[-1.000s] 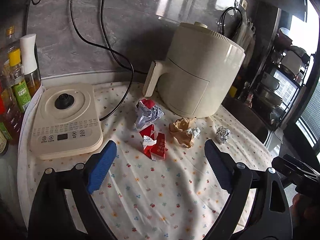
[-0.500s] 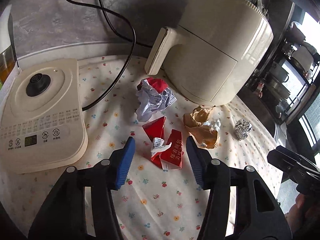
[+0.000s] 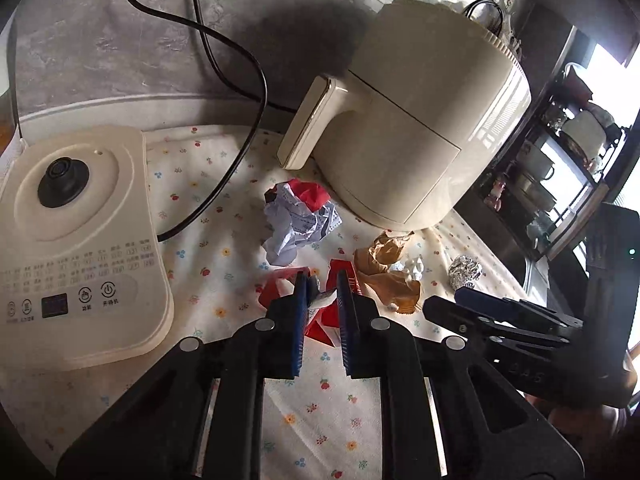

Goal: Collect trash
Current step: 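Grasp the red-and-white box with the left gripper while the right grasps brown paper, then carry the red box and brown paper with both grippers to the bin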

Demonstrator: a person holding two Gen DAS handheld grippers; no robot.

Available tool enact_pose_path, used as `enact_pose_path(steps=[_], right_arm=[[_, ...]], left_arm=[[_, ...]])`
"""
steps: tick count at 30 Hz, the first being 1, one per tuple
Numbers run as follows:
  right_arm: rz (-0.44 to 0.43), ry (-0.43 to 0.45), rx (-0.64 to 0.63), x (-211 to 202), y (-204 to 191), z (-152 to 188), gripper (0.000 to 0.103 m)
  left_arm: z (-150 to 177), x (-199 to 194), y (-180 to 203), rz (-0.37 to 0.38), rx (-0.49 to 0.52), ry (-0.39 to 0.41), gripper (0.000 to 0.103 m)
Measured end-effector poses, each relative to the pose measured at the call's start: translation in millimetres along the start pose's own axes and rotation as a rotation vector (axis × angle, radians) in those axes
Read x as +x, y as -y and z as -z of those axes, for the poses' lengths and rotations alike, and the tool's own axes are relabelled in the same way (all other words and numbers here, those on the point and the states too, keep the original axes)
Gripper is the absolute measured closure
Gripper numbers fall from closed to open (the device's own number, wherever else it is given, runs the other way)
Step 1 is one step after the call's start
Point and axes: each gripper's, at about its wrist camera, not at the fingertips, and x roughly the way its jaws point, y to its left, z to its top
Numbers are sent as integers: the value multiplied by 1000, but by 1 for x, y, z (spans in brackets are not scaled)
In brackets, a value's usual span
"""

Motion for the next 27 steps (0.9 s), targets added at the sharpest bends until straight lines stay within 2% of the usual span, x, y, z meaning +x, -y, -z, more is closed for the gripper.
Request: enact_pose_path(steps=[3,4,5,6,15,22,27], right_arm=[[-2,-13,-36,14,-6,-3,58],[9,-31,-56,21,-8,-2,68],[19,-48,-70,26,-9,-2,86],[12,-53,-69,27,-8,-1,90],[-51,27,-32,-21,5,9,92],[-35,129,29,-76,36,22,92],[7,172,101,-115,73,43,92]], left_arm=[[-3,-9,-4,-10,-16,29,88],[-4,-10,-5,-16,-17,33,88],[-5,-10,-6,-21,-17,35,88],[-6,-11,-6,-26,-14,36,88],[-9,-24,11,-29,26,67,88],[-5,-48,59,2,98,99,88],[8,-53,101,55,156,78,88]])
